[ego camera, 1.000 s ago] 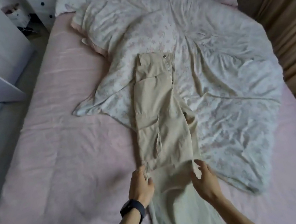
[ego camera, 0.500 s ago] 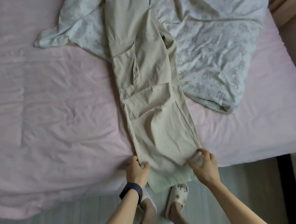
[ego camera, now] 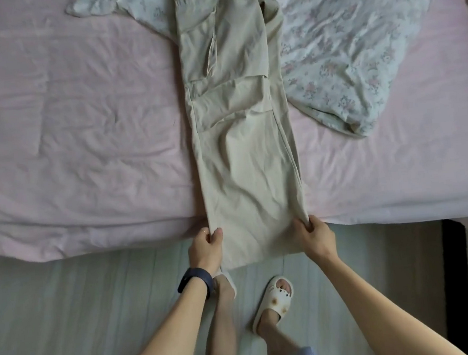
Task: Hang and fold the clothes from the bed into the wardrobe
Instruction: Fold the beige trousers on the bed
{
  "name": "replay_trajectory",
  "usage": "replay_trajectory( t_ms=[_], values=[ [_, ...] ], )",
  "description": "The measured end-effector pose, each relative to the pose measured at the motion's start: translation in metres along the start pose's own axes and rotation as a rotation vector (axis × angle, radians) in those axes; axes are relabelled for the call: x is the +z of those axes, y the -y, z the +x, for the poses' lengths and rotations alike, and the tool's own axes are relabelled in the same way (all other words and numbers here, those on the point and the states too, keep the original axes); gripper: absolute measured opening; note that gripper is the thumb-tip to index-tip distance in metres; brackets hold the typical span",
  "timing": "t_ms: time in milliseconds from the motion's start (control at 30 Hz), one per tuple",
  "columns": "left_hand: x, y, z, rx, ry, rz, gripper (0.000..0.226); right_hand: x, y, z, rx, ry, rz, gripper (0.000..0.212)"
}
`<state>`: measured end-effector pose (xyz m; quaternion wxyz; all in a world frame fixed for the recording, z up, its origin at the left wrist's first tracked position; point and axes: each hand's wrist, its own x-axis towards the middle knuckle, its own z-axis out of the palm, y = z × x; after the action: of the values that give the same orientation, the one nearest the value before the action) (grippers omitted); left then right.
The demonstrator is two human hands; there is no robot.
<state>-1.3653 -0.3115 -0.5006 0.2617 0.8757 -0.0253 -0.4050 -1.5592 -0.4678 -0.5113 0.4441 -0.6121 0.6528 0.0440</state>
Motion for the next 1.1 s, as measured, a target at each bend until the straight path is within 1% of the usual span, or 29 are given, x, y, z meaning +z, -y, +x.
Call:
replay_trajectory(
  t_ms=[100,200,267,300,400,467,533,600,700,767,833,867,933,967,1033,1100],
  values=[
    [-0.012,0.004,-0.009,0.020,-0.033,-0.024,0.027,-0.006,-0.003,-0.015,0.025,0.005,0.098,0.033],
    [-0.028,0.011,-0.017,0.064,-0.014,-0.017,0.010,-0.008,-0.002,-0.034,0.024,0.014,0.145,0.026],
    [-0.038,0.015,-0.020,0.095,-0.024,0.006,0.003,-0.005,0.005,-0.044,0.031,0.023,0.169,0.027],
    [-0.043,0.017,-0.021,0.109,-0.035,0.017,0.003,-0.002,0.008,-0.049,0.037,0.026,0.179,0.029],
    [-0.055,0.028,-0.022,0.118,-0.094,0.031,0.015,0.007,0.014,-0.061,0.038,0.033,0.167,0.028],
    [-0.068,0.033,-0.020,0.131,-0.137,0.061,0.023,0.014,0.020,-0.071,0.030,-0.004,0.172,0.028],
    [-0.082,0.041,-0.017,0.158,-0.150,0.114,0.033,0.021,0.022,-0.083,0.041,-0.070,0.213,0.036],
    [-0.096,0.053,-0.019,0.167,-0.144,0.159,0.044,0.033,0.023,-0.100,0.047,-0.099,0.248,0.044],
    [-0.108,0.071,-0.024,0.149,-0.131,0.160,0.053,0.056,0.015,-0.121,0.026,-0.038,0.231,0.047],
    [-0.113,0.080,-0.023,0.160,-0.101,0.087,0.054,0.069,0.008,-0.129,0.056,0.017,0.327,0.037],
    [-0.117,0.088,-0.020,0.210,-0.025,0.053,0.045,0.078,0.005,-0.135,0.081,0.063,0.427,0.023],
    [-0.118,0.092,-0.018,0.237,0.028,0.058,0.037,0.080,0.003,-0.135,0.072,0.058,0.429,0.022],
    [-0.118,0.094,-0.013,0.257,0.101,0.066,0.021,0.081,-0.001,-0.132,0.060,0.031,0.430,0.029],
    [-0.118,0.095,-0.011,0.257,0.110,0.068,0.018,0.080,-0.003,-0.130,0.062,0.013,0.437,0.034],
    [-0.119,0.096,-0.006,0.269,0.068,0.107,0.024,0.079,-0.006,-0.126,0.068,-0.026,0.426,0.041],
    [-0.119,0.097,-0.005,0.282,-0.021,0.192,0.039,0.076,-0.009,-0.123,0.084,-0.077,0.383,0.050]
  ],
)
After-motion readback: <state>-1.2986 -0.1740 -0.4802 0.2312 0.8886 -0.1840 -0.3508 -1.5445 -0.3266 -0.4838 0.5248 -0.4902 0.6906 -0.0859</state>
